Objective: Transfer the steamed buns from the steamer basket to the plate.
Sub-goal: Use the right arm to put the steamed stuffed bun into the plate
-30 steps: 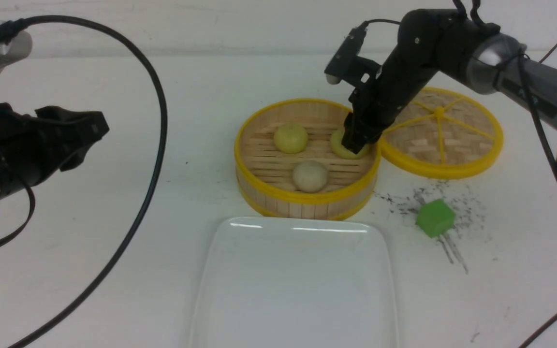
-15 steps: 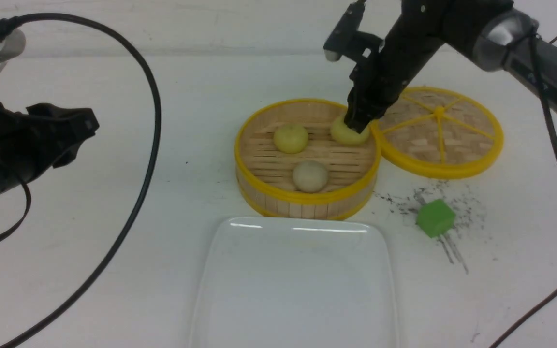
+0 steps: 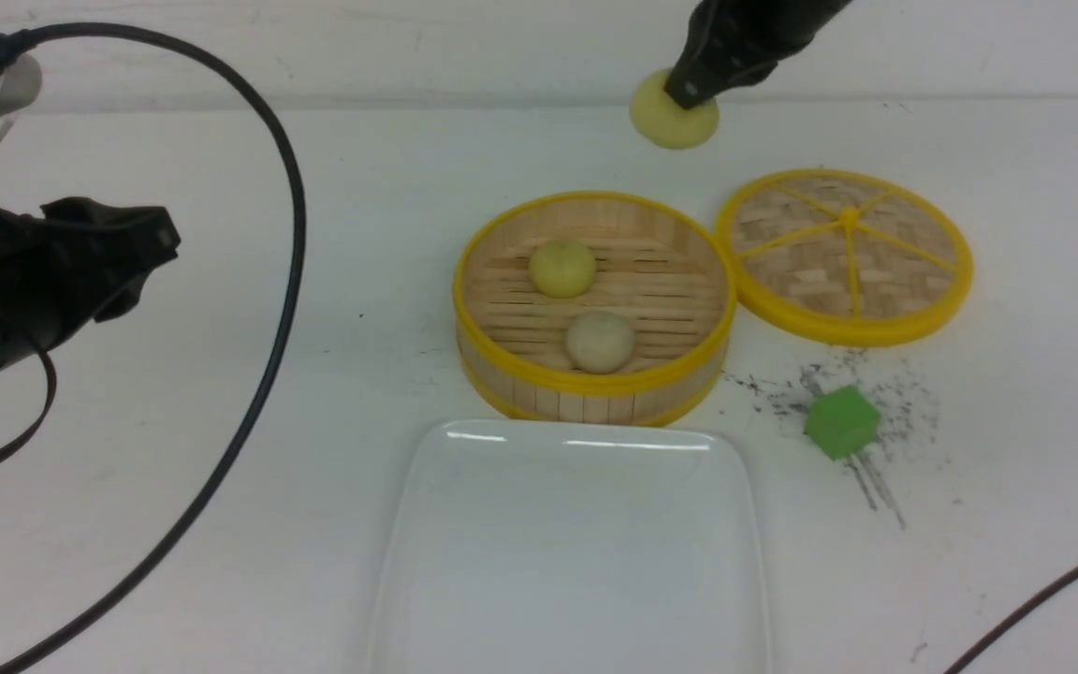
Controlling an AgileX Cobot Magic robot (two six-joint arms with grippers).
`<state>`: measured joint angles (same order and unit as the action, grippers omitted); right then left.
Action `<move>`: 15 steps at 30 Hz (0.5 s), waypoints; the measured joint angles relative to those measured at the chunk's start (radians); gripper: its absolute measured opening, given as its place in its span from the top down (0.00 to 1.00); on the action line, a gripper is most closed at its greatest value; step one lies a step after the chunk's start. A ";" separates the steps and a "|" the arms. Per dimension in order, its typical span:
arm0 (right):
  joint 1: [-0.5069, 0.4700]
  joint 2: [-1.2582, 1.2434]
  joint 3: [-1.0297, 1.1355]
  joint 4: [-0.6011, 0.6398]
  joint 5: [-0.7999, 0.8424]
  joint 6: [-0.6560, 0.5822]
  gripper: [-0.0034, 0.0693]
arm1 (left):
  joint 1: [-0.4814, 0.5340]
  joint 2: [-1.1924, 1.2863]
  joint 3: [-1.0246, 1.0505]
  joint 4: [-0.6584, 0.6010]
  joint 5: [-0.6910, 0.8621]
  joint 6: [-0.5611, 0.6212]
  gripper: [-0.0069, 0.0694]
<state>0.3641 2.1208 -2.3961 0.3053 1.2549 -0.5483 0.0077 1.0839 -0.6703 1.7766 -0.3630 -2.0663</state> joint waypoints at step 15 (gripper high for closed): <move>0.045 -0.339 0.364 -0.011 0.001 0.310 0.94 | 0.000 0.000 0.000 -0.002 0.009 0.000 0.59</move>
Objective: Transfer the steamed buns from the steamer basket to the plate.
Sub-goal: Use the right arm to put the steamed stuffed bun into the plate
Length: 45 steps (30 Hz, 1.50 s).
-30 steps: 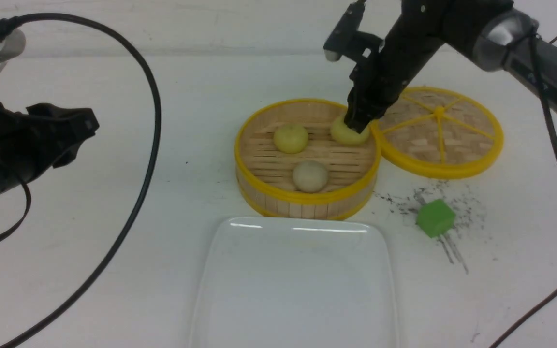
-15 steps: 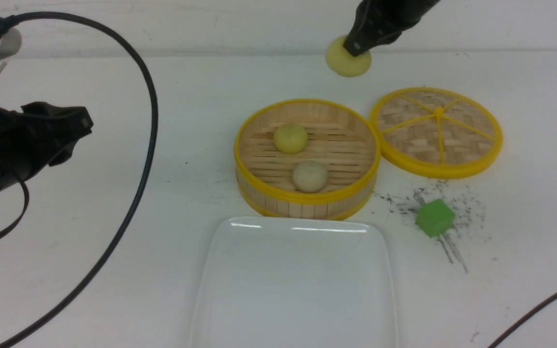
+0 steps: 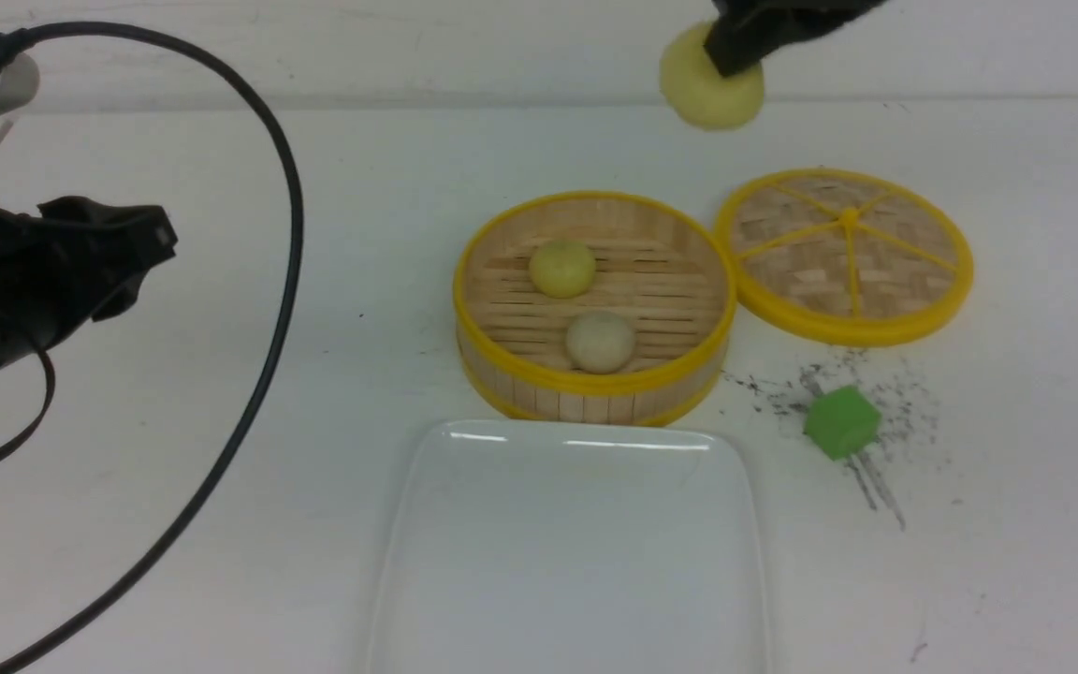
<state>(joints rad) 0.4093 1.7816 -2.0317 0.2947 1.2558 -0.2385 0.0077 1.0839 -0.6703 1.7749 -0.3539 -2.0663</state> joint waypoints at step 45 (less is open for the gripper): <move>0.157 -0.129 0.970 0.277 -0.269 -0.340 0.70 | 0.000 0.000 0.000 -0.001 0.002 0.000 0.59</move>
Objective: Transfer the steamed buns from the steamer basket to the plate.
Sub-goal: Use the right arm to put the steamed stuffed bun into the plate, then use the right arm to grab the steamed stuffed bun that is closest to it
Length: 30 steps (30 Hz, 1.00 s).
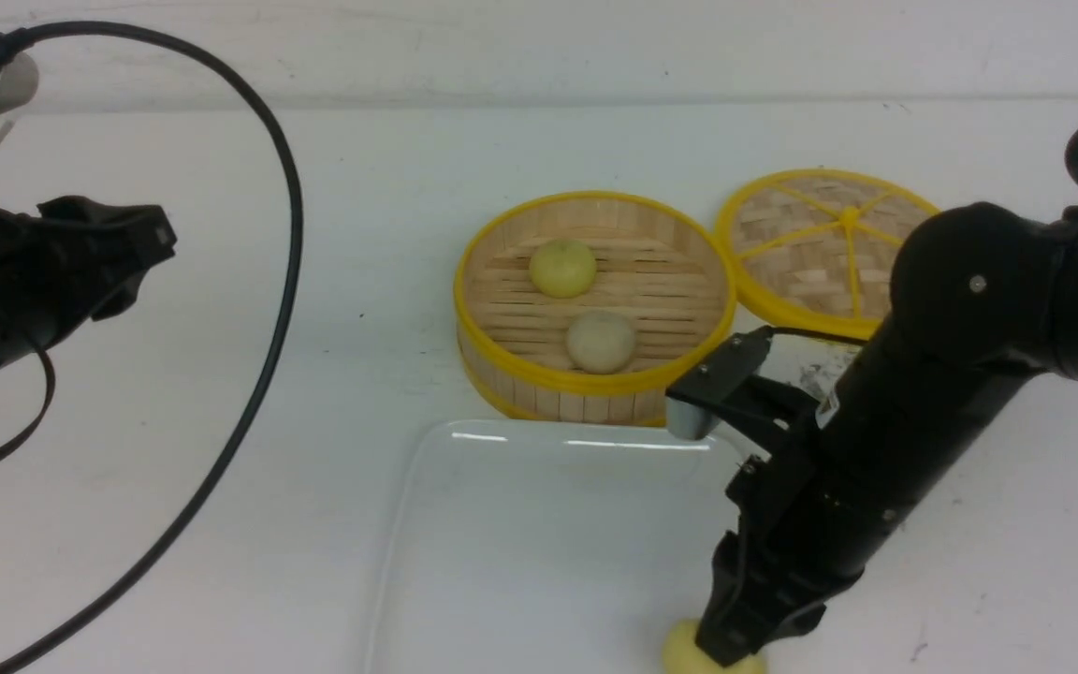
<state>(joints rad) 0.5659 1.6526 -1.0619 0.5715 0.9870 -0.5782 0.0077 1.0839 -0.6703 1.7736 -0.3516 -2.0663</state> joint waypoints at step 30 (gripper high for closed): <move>-0.032 0.002 -0.430 -0.482 -0.192 0.175 0.32 | 0.000 0.000 0.000 0.000 0.000 0.000 0.59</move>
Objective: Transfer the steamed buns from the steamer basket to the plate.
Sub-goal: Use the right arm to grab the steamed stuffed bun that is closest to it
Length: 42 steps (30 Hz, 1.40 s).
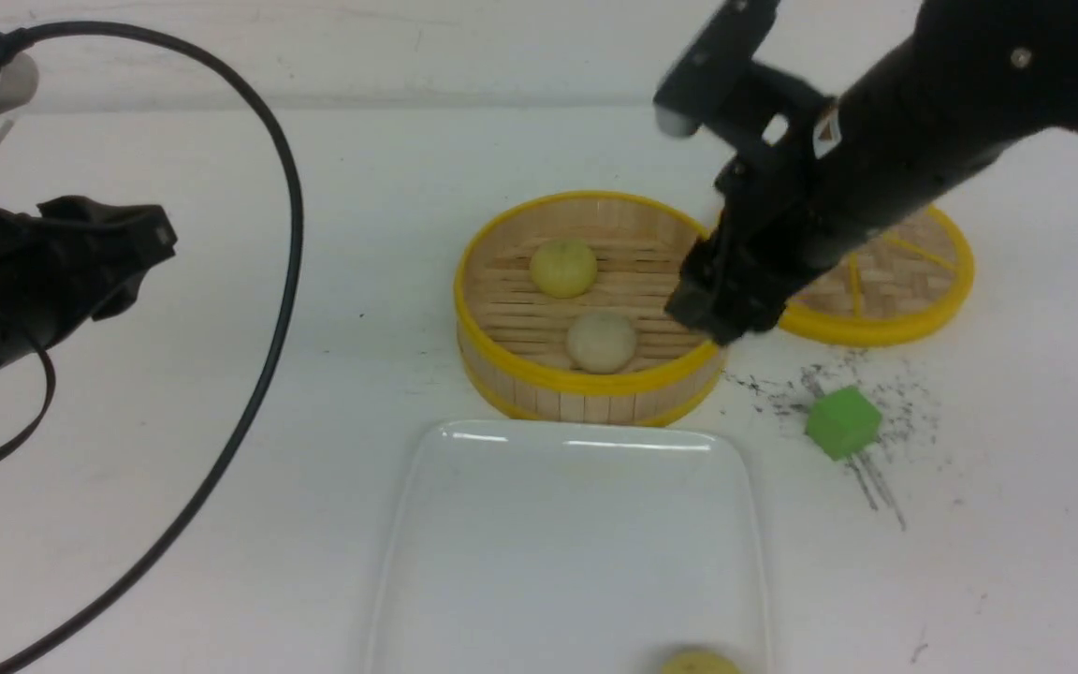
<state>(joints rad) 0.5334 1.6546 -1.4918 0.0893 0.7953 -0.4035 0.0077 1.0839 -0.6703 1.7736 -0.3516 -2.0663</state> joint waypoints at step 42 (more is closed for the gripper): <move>-0.136 0.469 -0.251 0.457 0.025 -0.225 0.33 | 0.000 0.000 0.000 0.001 -0.022 0.000 0.59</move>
<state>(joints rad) 0.3975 2.1233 -1.7426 0.5459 0.8202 -0.6281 0.0077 1.0839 -0.6703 1.7745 -0.3738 -2.0663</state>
